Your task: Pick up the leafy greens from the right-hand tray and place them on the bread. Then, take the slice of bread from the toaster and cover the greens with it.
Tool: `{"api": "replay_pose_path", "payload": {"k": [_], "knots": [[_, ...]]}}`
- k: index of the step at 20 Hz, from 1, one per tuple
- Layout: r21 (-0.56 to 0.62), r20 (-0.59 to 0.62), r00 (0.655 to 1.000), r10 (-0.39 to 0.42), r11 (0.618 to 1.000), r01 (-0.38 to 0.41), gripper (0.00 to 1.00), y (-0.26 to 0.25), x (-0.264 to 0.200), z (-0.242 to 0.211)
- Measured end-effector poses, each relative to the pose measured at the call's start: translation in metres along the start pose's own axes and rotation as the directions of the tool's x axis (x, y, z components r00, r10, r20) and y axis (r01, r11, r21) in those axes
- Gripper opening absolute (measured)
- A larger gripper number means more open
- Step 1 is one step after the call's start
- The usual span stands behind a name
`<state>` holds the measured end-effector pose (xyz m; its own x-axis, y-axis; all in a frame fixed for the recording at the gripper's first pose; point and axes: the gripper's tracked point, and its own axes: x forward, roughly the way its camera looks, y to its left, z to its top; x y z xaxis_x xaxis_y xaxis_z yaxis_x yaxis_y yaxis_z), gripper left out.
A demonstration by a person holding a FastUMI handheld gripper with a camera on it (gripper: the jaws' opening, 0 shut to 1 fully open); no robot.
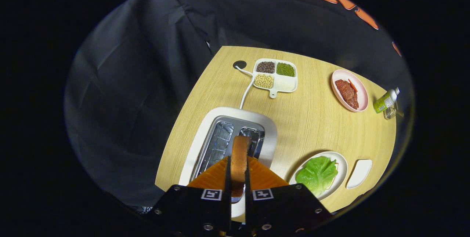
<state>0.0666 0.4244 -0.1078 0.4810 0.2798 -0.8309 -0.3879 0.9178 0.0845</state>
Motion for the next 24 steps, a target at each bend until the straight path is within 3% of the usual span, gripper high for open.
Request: {"api": "replay_pose_path", "payload": {"k": [4, 17, 24], "knots": [[0.035, 0.031, 0.999, 0.013, 0.999, -0.014, 0.08, -0.001, -0.013, 0.010], [0.080, 0.168, 0.981, 0.092, 0.991, -0.107, 0.08, -0.015, -0.080, 0.028], [0.077, 0.220, 0.973, 0.076, 0.993, -0.095, 0.08, -0.054, -0.105, 0.021]]}}
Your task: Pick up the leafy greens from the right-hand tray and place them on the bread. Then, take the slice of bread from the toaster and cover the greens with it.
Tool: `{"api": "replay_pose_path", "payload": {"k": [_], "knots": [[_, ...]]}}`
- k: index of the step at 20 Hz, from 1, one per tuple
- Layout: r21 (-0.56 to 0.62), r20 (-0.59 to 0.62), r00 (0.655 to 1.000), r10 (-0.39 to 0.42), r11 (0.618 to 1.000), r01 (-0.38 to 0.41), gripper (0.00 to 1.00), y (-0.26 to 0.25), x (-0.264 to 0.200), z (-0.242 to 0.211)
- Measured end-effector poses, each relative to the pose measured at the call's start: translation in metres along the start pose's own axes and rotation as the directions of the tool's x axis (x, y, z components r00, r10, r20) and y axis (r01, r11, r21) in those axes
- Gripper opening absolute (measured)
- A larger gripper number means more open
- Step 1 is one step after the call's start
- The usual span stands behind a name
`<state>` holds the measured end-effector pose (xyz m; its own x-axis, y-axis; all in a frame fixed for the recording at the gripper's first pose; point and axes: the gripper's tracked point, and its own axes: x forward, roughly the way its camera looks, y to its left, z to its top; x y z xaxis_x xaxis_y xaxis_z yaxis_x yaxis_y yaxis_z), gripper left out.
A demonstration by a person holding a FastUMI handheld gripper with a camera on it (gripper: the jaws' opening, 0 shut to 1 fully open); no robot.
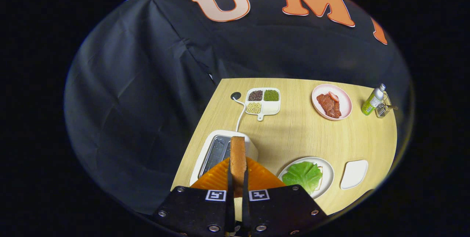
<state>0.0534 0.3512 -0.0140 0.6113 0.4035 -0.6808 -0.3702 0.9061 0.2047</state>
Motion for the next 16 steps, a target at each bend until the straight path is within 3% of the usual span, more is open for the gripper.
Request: {"api": "replay_pose_path", "payload": {"k": [9, 16], "knots": [[0.029, 0.005, 0.999, -0.034, 0.999, 0.034, 0.08, -0.073, -0.014, -0.031], [0.039, -0.057, 0.998, 0.003, 0.999, 0.000, 0.08, -0.113, 0.004, -0.070]]}}
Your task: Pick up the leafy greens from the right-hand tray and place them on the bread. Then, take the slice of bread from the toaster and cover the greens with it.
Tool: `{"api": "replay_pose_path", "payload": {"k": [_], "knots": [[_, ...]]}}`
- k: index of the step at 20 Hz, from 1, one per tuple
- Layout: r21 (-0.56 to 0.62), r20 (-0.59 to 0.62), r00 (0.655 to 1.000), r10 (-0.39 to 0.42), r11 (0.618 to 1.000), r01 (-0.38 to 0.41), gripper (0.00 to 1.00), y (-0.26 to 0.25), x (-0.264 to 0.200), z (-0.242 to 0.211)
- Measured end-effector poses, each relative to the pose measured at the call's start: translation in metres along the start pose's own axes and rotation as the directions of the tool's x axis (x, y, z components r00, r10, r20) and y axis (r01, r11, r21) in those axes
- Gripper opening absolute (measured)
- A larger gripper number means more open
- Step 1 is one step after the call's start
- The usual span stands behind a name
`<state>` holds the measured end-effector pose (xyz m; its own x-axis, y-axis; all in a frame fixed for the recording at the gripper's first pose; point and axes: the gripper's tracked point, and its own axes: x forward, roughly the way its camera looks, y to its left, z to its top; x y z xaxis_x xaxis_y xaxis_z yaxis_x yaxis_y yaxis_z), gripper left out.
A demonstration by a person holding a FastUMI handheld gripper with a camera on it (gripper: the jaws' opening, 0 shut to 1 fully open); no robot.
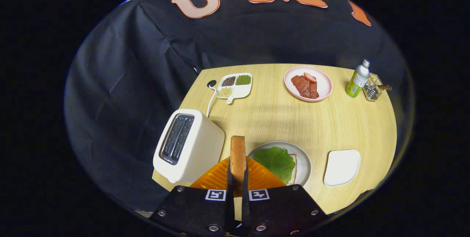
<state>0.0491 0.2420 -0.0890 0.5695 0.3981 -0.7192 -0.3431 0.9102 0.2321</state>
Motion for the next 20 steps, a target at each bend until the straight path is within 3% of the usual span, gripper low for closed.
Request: {"api": "replay_pose_path", "payload": {"k": [9, 15, 19, 20], "knots": [[0.046, -0.105, 0.992, 0.075, 0.996, -0.070, 0.08, -0.040, 0.047, -0.045], [0.085, -0.093, 0.991, 0.101, 0.992, -0.093, 0.08, -0.071, 0.061, -0.056], [0.089, -0.117, 0.991, 0.070, 0.994, -0.059, 0.17, -0.099, 0.070, -0.062], [0.090, -0.122, 0.991, 0.061, 0.995, -0.050, 0.24, -0.105, 0.072, -0.064]]}}
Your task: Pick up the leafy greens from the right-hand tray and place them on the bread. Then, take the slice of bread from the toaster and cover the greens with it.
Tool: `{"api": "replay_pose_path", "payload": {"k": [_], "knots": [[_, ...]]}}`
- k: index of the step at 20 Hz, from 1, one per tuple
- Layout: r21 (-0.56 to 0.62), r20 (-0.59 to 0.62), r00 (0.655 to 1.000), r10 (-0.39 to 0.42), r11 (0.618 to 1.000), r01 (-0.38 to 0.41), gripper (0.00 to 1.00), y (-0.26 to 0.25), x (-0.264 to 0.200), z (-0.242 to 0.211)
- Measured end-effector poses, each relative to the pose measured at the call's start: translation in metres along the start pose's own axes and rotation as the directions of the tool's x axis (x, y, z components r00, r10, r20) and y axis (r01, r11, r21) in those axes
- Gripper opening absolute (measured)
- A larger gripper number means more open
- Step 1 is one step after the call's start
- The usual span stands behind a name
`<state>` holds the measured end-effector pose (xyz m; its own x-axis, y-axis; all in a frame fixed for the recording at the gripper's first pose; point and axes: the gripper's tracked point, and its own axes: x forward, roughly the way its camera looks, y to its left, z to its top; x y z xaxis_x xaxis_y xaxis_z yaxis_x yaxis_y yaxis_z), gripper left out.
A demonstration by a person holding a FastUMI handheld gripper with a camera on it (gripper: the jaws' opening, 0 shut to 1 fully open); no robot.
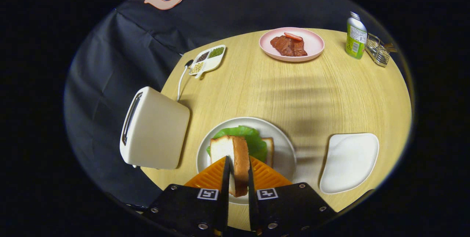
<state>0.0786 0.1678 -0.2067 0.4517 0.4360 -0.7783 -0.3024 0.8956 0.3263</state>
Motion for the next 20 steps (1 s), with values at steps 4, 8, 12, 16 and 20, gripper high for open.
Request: {"api": "replay_pose_path", "payload": {"k": [4, 8, 12, 16, 20], "knots": [[0.007, -0.009, 0.999, -0.050, 0.999, 0.051, 0.37, -0.019, 0.006, -0.001], [-0.030, -0.009, 0.991, -0.130, 0.991, 0.130, 0.51, -0.036, 0.006, -0.004], [-0.027, 0.024, 0.985, -0.172, 0.985, 0.173, 0.75, -0.043, -0.007, 0.001], [-0.047, 0.115, 0.964, -0.238, 0.968, 0.245, 0.99, -0.051, -0.037, 0.019], [-0.062, 0.255, 0.923, -0.288, 0.948, 0.313, 0.99, -0.053, -0.091, 0.045]]}}
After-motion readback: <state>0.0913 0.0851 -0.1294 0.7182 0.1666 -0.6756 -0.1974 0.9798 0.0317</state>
